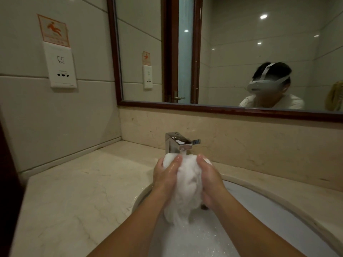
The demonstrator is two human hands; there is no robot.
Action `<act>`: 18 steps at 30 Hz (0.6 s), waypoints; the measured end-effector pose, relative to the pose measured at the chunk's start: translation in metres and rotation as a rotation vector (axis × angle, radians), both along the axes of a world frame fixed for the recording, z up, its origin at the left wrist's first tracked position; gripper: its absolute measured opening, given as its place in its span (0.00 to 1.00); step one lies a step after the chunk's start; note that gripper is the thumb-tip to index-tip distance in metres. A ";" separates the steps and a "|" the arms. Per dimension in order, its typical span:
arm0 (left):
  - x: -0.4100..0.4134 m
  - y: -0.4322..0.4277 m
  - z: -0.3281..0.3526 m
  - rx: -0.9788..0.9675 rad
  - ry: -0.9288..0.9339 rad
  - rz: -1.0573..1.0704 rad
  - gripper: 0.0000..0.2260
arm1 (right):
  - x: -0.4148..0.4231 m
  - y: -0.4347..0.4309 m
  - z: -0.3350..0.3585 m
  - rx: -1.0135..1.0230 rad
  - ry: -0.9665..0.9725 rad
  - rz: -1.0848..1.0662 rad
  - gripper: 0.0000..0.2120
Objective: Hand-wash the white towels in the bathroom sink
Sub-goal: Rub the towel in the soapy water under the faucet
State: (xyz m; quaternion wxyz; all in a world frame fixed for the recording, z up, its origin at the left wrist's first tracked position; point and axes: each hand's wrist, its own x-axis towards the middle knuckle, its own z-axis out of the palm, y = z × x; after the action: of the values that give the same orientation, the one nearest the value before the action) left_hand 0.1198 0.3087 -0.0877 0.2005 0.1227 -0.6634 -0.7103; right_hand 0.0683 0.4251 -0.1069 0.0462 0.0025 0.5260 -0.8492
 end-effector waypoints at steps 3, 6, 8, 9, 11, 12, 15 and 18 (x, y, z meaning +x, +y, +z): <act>0.000 -0.005 -0.001 0.069 0.099 -0.005 0.19 | 0.010 0.001 -0.002 0.013 -0.028 0.129 0.22; -0.001 -0.006 -0.003 0.141 0.136 -0.057 0.21 | 0.017 0.000 0.000 -0.003 -0.021 0.207 0.29; -0.002 -0.004 -0.004 0.088 0.110 -0.058 0.22 | 0.018 -0.002 0.003 0.057 0.038 0.149 0.28; -0.003 -0.002 -0.004 0.054 0.098 -0.042 0.25 | 0.020 -0.001 0.006 0.071 0.059 0.110 0.24; -0.005 0.001 -0.007 0.029 0.076 -0.051 0.33 | 0.022 0.000 0.011 0.062 0.065 0.042 0.20; -0.004 0.003 -0.007 0.028 0.065 -0.077 0.33 | 0.022 0.001 0.014 0.059 0.066 0.022 0.17; 0.003 0.010 -0.006 0.007 0.051 -0.146 0.23 | 0.028 -0.004 0.019 0.146 0.070 -0.035 0.20; 0.004 0.018 -0.010 -0.142 0.074 -0.090 0.25 | 0.036 -0.010 0.016 0.263 0.093 -0.085 0.22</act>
State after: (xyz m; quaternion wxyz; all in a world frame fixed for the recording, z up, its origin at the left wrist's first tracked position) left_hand 0.1241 0.3266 -0.0976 0.2008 0.0517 -0.7091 -0.6739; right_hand 0.1043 0.4148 -0.0912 -0.0151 -0.0088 0.6336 -0.7735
